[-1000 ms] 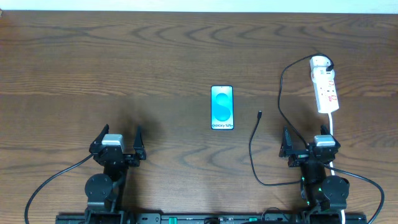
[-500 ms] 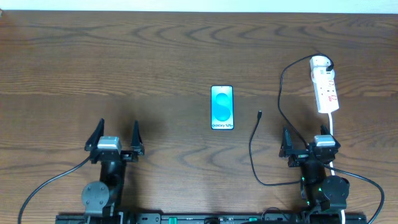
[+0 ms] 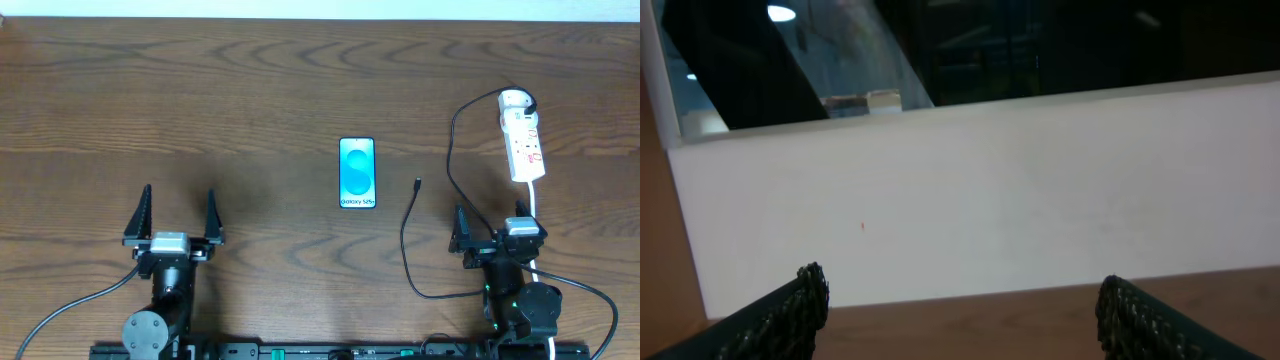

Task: Plug charger to phone and switch on socket
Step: 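Open the left gripper and reach it forward over the phone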

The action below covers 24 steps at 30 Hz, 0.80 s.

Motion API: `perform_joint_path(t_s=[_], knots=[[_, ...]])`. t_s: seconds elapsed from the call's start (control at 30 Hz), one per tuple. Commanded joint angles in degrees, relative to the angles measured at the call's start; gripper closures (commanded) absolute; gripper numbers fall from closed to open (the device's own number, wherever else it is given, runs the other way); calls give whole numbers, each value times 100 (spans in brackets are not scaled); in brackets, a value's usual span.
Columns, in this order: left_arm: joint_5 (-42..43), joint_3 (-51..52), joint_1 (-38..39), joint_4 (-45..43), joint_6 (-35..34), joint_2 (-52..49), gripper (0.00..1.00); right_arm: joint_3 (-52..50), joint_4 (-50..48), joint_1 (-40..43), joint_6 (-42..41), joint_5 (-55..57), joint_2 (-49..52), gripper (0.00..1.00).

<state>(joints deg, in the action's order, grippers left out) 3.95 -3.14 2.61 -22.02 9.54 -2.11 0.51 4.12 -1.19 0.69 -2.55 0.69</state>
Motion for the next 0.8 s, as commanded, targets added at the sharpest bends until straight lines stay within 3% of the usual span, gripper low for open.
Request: perform_joint_path(t_s=[0.0, 0.13, 0.37, 0.53, 0.77], knots=[[-7, -688, -35, 85, 136, -328, 13, -15, 17, -26, 66, 48, -37, 1], [-15, -1486, -35, 822, 136, -990, 13, -15, 17, -26, 66, 48, -37, 1], [-57, -3814, -35, 3410, -79, -3016, 13, -15, 17, -26, 66, 48, -37, 1], [1285, -4242, -28, 3451, -186, -3945, 13, -15, 17, -26, 66, 48, -37, 1], [1233, -4341, -28, 3401, -339, -4426, 13, -15, 17, -26, 66, 48, -37, 1]])
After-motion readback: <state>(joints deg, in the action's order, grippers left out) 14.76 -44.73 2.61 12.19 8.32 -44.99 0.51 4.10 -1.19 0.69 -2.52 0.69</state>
